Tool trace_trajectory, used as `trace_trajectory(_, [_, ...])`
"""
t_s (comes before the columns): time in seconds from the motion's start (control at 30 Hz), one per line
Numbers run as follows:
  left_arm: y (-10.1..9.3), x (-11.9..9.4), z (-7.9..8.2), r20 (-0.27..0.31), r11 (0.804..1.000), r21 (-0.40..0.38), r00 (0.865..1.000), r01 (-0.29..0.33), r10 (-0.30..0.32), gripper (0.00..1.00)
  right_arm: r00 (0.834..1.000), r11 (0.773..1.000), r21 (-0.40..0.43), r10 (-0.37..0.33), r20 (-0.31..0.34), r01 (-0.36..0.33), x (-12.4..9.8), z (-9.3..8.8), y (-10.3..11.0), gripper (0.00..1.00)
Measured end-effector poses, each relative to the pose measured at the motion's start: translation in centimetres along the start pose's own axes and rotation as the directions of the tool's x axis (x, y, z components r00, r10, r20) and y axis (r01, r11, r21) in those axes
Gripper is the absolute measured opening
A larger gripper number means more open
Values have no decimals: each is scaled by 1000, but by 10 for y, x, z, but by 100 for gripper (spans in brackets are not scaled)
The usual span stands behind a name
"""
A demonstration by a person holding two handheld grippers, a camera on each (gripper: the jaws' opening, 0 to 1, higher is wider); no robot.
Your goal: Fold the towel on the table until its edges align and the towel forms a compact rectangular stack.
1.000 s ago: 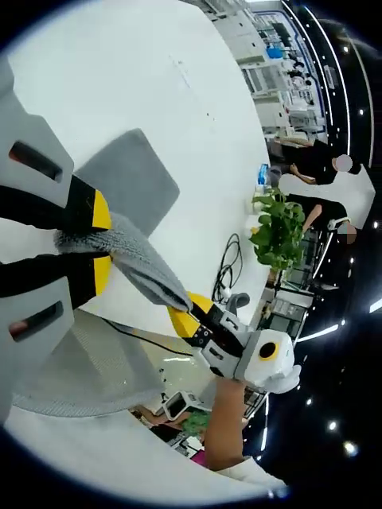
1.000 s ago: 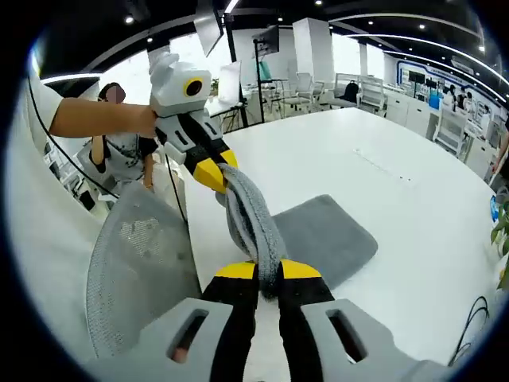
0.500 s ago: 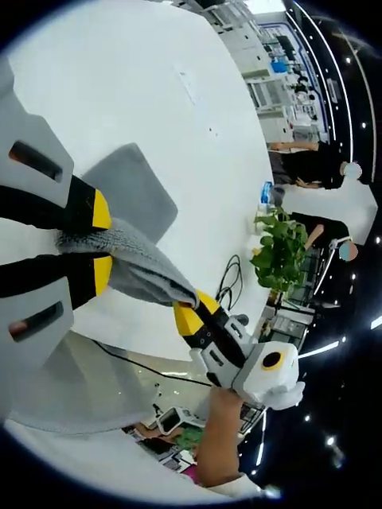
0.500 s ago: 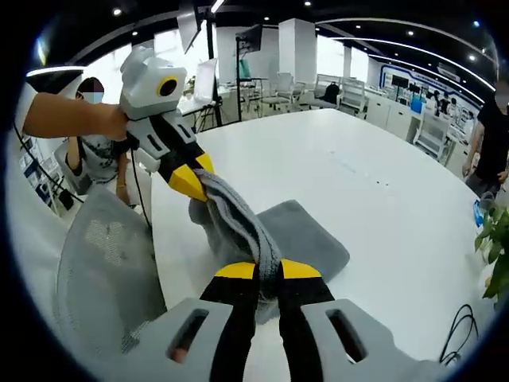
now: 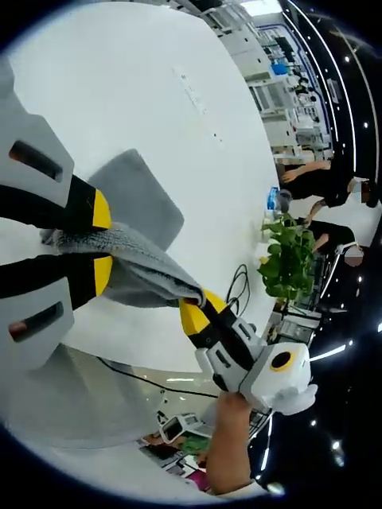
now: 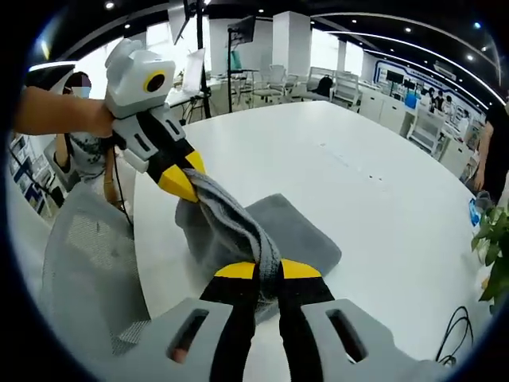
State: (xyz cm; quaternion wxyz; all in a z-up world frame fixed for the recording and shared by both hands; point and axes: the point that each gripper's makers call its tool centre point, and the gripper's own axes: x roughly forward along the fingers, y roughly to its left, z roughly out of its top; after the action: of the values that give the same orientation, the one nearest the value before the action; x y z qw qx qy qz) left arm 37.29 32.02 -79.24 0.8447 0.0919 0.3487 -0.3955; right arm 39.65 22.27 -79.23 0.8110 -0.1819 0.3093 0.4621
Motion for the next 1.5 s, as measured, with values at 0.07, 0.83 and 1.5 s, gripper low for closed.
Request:
trace_trajectory(0.07, [4,3,0,-1,1000,9,1000,-8,8,9,1000,1000,1,-6,-3,6,2,0,-2,7])
trace_trajectory(0.83, [41,37,6,-13,993,86,997,-76,77,11,996,997,-14,-82,-45,82,33,-7,-35,8])
trace_trajectory(1.5, [65,71,-9,-84,984,160,992,-82,96,13,988,994,-28,-109,-110,107,65,-26,-52,9])
